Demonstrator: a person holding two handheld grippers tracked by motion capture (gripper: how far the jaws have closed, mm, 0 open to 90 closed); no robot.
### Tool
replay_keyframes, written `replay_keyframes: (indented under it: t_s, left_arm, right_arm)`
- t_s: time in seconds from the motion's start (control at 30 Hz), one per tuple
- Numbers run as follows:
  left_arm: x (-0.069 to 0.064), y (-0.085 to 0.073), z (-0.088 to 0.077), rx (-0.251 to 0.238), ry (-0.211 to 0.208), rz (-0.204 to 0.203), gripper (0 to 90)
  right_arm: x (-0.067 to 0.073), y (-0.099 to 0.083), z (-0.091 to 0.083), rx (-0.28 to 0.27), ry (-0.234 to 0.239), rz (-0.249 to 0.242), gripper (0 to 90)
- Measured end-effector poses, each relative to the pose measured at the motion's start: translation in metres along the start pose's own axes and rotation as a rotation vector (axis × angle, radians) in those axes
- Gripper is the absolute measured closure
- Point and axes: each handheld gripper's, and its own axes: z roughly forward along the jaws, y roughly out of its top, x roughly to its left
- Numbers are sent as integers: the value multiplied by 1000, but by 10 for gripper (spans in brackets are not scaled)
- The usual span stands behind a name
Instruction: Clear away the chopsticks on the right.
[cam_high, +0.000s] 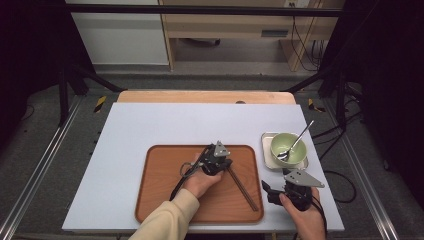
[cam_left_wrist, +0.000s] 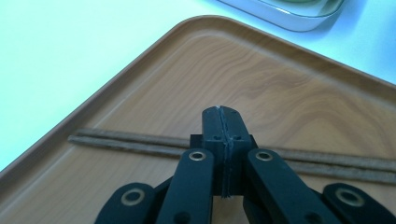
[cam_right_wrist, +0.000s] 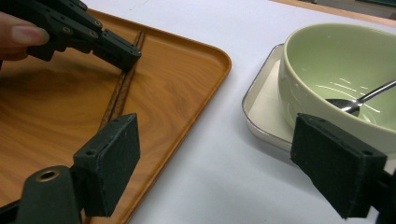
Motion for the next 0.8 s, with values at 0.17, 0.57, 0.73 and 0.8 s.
replay_keyframes:
  t_s: [0.17, 0.57, 0.73, 0.8]
  left_arm:
    - [-1, 0, 0, 1, -7, 1, 900]
    - [-2, 3, 8, 15, -9, 16, 900]
    - [-3, 4, 12, 23, -12, 24, 900]
    - [-2, 4, 10, 22, -9, 18, 900]
  right_arm:
    - [0, 0, 0, 5, 0, 1, 161]
    - [-1, 0, 0, 0, -1, -3, 162]
    - [-1, 0, 0, 0, 4, 4, 162]
    - [-1, 0, 0, -2, 1, 4, 162]
